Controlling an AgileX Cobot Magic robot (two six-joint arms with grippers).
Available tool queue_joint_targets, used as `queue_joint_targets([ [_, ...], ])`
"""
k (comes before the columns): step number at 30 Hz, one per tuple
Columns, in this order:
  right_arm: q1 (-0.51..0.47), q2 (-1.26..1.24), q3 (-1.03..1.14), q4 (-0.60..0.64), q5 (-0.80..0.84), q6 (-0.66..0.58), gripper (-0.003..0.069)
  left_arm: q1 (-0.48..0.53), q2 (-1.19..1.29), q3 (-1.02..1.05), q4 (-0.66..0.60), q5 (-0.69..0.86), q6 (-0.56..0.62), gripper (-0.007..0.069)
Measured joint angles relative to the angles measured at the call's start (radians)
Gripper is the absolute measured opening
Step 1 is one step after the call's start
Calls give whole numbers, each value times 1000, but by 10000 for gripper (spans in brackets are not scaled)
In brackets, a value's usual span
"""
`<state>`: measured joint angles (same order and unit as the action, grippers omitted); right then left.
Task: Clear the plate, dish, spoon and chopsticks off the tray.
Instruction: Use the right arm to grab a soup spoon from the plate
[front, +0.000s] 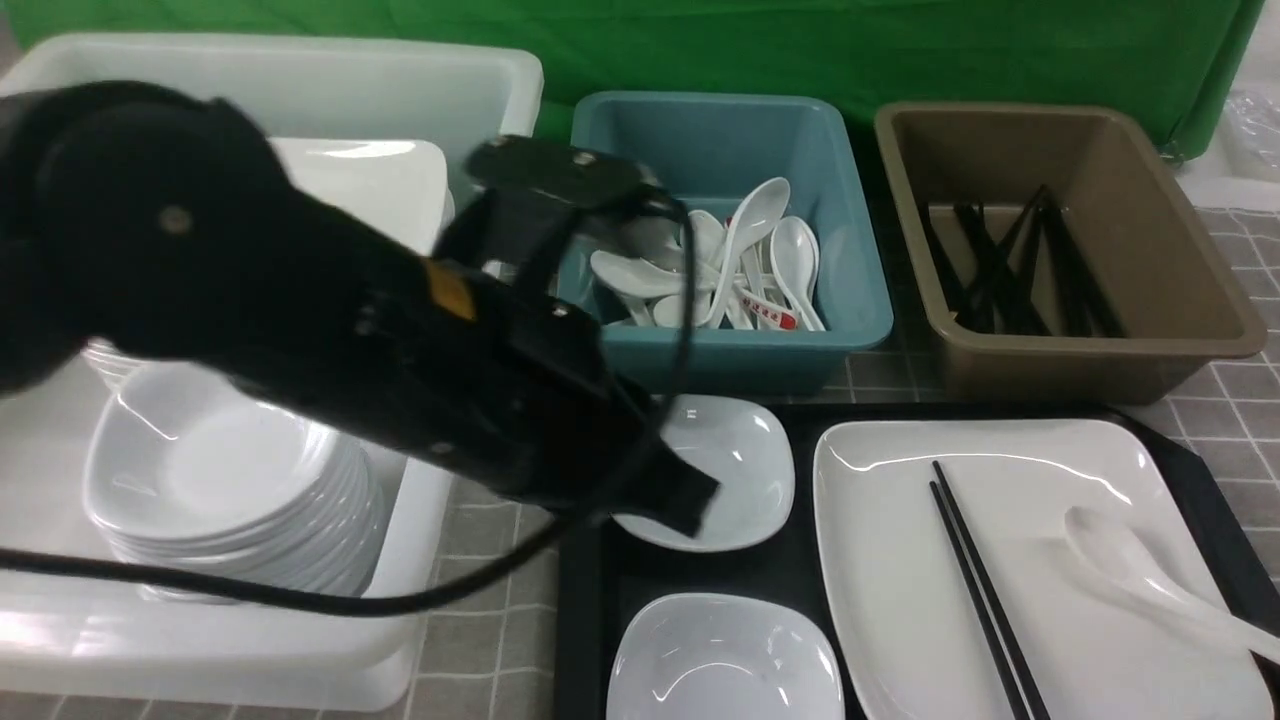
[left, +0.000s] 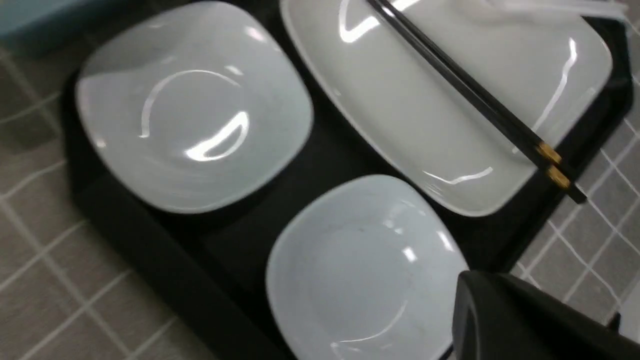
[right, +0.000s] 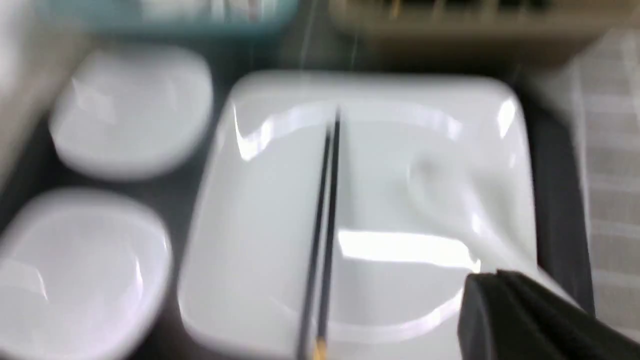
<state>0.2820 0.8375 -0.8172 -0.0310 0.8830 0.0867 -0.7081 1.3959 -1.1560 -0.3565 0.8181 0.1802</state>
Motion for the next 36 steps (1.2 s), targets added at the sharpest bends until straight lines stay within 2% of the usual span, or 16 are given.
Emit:
queue_joint_targets([
  [2,7,156,-116,-7,166,-106,17,-51,39,-58,18,29,3,1],
  [3,7,168,-124,-10,178,-115,17,-54,44,-67,21,32,4,1],
  [4,5,260,-182,-23,254,-190,17,-82,62,-93,35,39,27,1],
  [10,-70,498,-276,-43,276,-244,36,-103,70,-109,34,42,79,1],
  [13,-101,604,-284,-47,270,-262,141,-103,70,-109,32,35,90,1],
  [14,-101,610,-284,-48,268,-262,152,-103,70,-109,32,34,90,1],
  [15,-107,656,-284,-57,243,-264,260,-103,70,-109,31,2,111,1],
  [16,-107,662,-284,-57,243,-264,260,-103,70,-109,31,-11,112,1],
  [19,-108,745,-284,-69,149,-262,435,-103,70,-109,-1,-162,126,1],
  [21,-108,785,-284,-70,103,-262,468,-103,71,-109,-35,-274,131,1],
  [26,-108,848,-285,-88,52,-258,484,-103,71,-109,-57,-390,133,1],
  [36,-109,961,-285,-180,31,-220,486,-103,72,-92,-60,-377,134,1],
])
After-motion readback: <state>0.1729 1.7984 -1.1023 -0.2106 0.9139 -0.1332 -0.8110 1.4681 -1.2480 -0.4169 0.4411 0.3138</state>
